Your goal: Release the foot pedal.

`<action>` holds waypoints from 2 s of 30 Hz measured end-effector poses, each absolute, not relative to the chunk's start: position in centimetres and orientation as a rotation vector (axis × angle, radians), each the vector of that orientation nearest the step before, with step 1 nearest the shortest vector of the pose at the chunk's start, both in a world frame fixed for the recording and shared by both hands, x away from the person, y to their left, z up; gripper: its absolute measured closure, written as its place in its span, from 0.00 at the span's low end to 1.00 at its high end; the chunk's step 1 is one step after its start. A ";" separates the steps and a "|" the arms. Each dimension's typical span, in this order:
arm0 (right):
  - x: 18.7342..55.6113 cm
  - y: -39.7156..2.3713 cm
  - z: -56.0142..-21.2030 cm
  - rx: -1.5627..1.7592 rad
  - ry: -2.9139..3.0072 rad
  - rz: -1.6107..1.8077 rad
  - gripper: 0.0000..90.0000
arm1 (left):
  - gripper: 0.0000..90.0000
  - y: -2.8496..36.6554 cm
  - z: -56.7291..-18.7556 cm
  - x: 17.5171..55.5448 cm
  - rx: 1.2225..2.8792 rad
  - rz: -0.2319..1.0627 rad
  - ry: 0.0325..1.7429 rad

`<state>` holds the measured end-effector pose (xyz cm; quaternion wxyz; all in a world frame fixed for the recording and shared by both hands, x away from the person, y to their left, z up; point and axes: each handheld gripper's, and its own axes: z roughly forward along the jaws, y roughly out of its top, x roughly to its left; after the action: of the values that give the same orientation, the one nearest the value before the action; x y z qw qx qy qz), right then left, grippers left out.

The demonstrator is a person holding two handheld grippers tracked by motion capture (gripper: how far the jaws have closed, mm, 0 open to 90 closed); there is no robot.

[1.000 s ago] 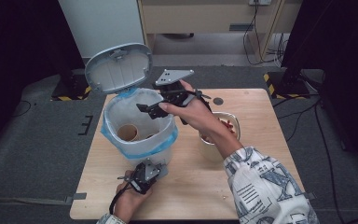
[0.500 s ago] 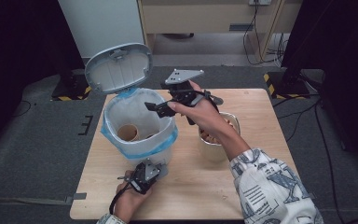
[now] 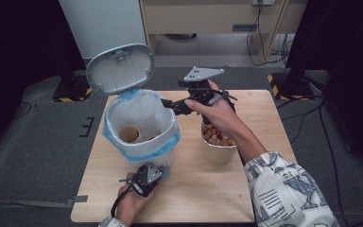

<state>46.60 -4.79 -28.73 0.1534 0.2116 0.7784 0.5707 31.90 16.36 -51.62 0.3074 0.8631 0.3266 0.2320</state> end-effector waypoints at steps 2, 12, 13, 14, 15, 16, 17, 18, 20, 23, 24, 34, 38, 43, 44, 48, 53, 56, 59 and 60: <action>46.8 -5.6 -28.8 0.622 2.223 1.629 0.10 | 1.00 16.4 -51.6 31.9 2.277 0.614 0.867; 47.5 -10.1 -29.5 0.720 2.169 1.586 0.09 | 0.84 16.1 -50.4 29.3 2.244 0.581 0.833; 47.6 -10.4 -29.6 0.726 2.164 1.581 0.09 | 0.84 16.3 -50.2 28.9 2.241 0.565 0.837; 47.6 -10.9 -29.6 0.735 2.160 1.576 0.09 | 0.82 16.6 -50.1 28.5 2.238 0.548 0.843; 47.7 -11.4 -29.7 0.746 2.154 1.566 0.09 | 0.81 16.8 -50.0 28.2 2.231 0.542 0.849; 47.7 -11.7 -29.8 0.750 2.151 1.562 0.09 | 0.80 17.2 -49.9 27.9 2.211 0.532 0.859; 47.8 -12.7 -30.0 0.772 2.141 1.550 0.09 | 0.78 17.9 -49.6 27.5 2.186 0.527 0.881; 47.9 -12.9 -30.1 0.779 2.140 1.544 0.09 | 0.77 17.9 -49.6 27.5 2.186 0.527 0.881; 47.9 -13.3 -30.2 0.787 2.135 1.537 0.09 | 0.76 18.8 -49.2 27.5 2.145 0.510 0.923; 47.9 -14.3 -30.4 0.804 2.120 1.527 0.09 | 0.71 20.2 -49.0 27.8 2.098 0.503 0.983; 47.9 -14.5 -30.5 0.810 2.118 1.528 0.09 | 0.69 20.6 -48.9 27.8 2.079 0.498 1.006; 47.9 -16.7 -30.6 0.861 2.075 1.503 0.08 | 0.45 25.0 -48.8 28.8 1.959 0.503 1.192; 47.9 -17.7 -30.9 0.886 2.063 1.479 0.08 | 0.32 26.7 -49.1 29.3 1.912 0.517 1.255; 47.8 -19.1 -31.2 0.924 2.033 1.457 0.08 | 0.24 28.0 -49.5 30.1 1.887 0.529 1.312; 47.8 -19.7 -31.4 0.944 2.017 1.446 0.08 | 0.20 28.3 -49.7 30.3 1.888 0.535 1.318; 47.8 -20.6 -31.7 0.971 2.000 1.433 0.07 | 0.15 28.4 -50.0 30.6 1.898 0.534 1.322; 47.8 -22.0 -32.4 1.014 1.973 1.408 0.07 | 0.12 28.4 -50.4 31.1 1.908 0.535 1.334; 47.6 -22.8 -32.9 1.042 1.957 1.397 0.07 | 0.11 28.5 -50.5 31.2 1.912 0.539 1.341; 47.4 -23.9 -33.5 1.080 1.934 1.385 0.07 | 0.11 28.7 -50.7 31.4 1.902 0.537 1.351; 47.4 -23.9 -33.5 1.080 1.934 1.385 0.07 | 0.11 28.7 -50.7 31.4 1.901 0.534 1.353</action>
<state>47.44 -23.93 -33.47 0.2614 0.3992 0.7144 0.5118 31.42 28.71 -50.73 0.3654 0.7392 0.5262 0.2078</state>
